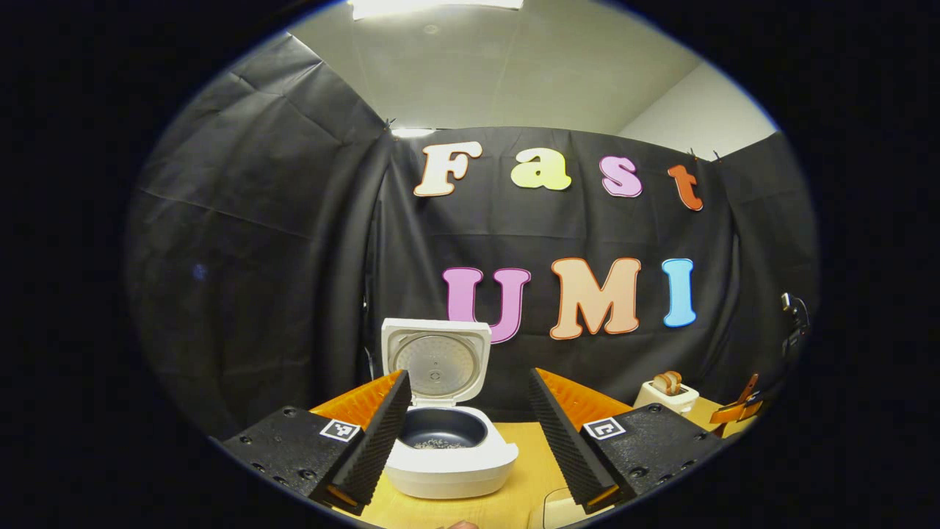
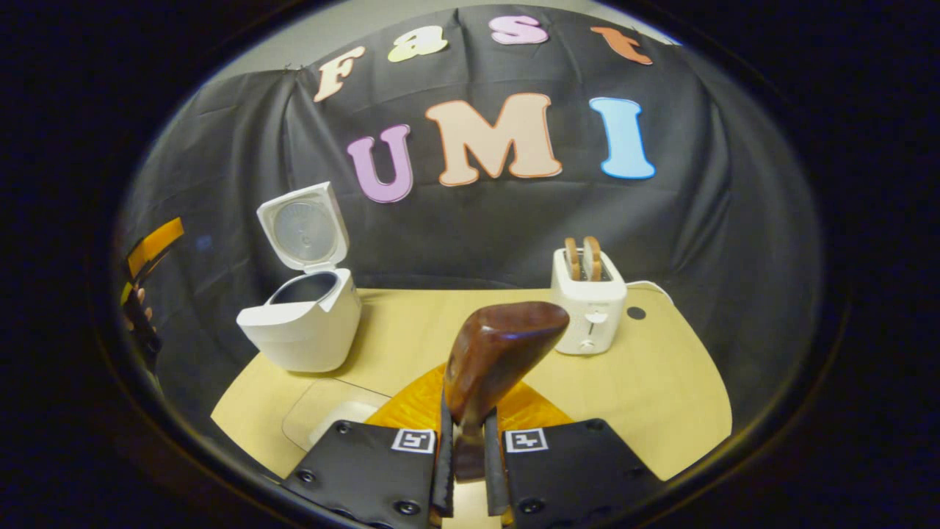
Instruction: Close the left gripper, press the button to open the rice cooker; take a wooden spoon from the chopstick holder with the right hand, scoop a spoonful of rice and pour it into the rice cooker, then put the wooden spoon back into the chopstick holder.
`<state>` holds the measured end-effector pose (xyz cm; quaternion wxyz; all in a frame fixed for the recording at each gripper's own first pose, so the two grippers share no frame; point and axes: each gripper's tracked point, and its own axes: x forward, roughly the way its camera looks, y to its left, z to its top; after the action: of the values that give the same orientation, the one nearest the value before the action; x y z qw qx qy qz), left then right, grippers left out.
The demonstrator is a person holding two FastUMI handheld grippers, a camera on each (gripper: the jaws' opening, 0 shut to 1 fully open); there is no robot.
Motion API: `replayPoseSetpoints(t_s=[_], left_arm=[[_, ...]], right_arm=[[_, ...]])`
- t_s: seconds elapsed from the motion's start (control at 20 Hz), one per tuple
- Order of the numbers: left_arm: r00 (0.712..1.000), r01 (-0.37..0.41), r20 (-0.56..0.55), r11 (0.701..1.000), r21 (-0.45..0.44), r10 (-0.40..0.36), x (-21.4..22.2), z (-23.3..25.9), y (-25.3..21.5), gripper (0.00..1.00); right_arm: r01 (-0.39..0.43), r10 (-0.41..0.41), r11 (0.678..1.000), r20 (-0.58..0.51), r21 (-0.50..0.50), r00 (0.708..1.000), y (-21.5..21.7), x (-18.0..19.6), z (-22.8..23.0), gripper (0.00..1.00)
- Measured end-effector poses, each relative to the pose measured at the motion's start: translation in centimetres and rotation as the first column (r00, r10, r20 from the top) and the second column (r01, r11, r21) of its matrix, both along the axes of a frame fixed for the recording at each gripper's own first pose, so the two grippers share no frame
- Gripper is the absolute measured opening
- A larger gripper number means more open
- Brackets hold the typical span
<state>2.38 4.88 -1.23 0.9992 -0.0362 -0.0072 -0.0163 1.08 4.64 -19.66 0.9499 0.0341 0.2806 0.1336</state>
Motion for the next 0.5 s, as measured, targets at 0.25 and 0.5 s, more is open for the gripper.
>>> replayPoseSetpoints(t_s=[0.25,0.5], left_arm=[[1.0,-0.017,-0.009,1.0,0.008,0.018,-0.4,-0.5,2.3,0.93],[1.0,-0.017,-0.013,1.0,0.023,0.017,-0.6,-0.7,4.2,0.93]], right_arm=[[-0.038,0.037,0.999,0.006,0.016,0.999,4.1,-0.7,-0.5,0.14],[-0.017,0.019,0.999,-0.029,0.038,0.999,7.1,-1.4,-2.3,0.14]])
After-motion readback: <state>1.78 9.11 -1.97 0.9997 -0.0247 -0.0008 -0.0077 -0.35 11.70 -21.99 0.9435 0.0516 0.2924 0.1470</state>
